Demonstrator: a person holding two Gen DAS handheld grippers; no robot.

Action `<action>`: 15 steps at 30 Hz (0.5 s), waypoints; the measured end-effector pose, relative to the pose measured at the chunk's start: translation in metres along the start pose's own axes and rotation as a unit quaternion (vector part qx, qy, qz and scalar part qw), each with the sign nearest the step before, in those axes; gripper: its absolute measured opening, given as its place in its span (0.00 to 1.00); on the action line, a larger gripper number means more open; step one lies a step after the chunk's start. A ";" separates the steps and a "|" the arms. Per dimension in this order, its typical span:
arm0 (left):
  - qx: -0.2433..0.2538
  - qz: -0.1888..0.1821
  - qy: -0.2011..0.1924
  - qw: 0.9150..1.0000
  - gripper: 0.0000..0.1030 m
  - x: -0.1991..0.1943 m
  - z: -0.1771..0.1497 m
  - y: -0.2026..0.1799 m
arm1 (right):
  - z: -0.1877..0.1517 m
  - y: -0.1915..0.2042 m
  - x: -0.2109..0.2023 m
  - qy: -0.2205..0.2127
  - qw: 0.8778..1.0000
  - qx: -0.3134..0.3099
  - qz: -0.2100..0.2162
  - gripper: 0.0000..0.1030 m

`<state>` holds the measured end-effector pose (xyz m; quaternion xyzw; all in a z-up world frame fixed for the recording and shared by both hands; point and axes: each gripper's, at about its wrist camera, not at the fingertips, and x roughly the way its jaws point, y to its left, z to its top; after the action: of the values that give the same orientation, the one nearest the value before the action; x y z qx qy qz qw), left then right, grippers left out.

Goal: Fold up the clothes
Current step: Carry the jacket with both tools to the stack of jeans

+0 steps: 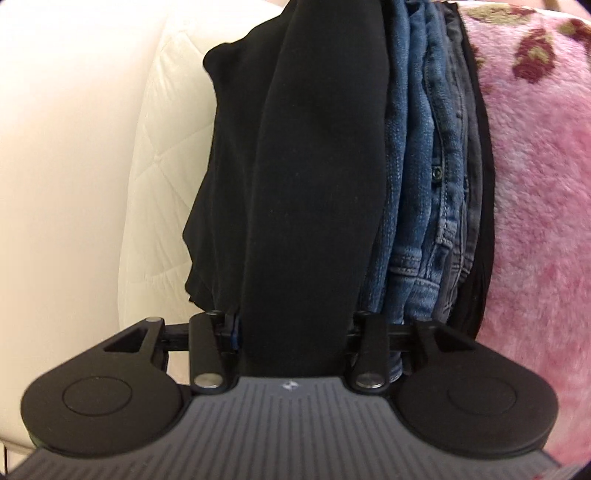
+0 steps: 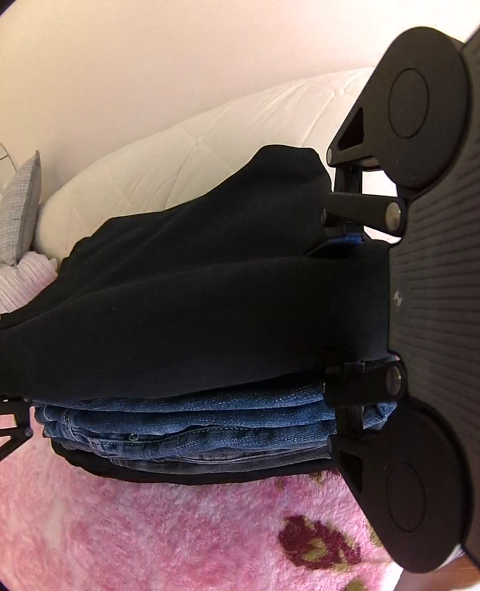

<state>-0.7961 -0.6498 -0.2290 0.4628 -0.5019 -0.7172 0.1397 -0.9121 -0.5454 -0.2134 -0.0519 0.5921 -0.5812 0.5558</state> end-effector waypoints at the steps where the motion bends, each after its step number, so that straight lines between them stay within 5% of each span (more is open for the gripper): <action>1: 0.002 -0.006 0.000 1.000 0.37 0.001 0.000 0.006 | 0.001 -0.005 -0.001 -0.001 1.000 0.005 0.003 0.37; 3: 0.000 0.002 0.003 1.000 0.36 0.003 0.001 0.021 | 0.004 -0.018 -0.004 -0.010 1.000 0.015 -0.004 0.33; 8: -0.006 0.120 -0.012 0.993 0.32 0.001 0.011 0.050 | -0.010 -0.029 -0.020 -0.035 0.994 0.053 -0.086 0.32; 15: 0.025 0.047 0.000 0.999 0.34 0.008 -0.003 -0.013 | -0.024 0.024 -0.004 -0.010 0.999 0.013 -0.043 0.39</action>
<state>-0.7945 -0.6504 -0.2443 0.4421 -0.5410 -0.6969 0.1617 -0.9135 -0.5197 -0.2360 -0.0755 0.5765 -0.6114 0.5368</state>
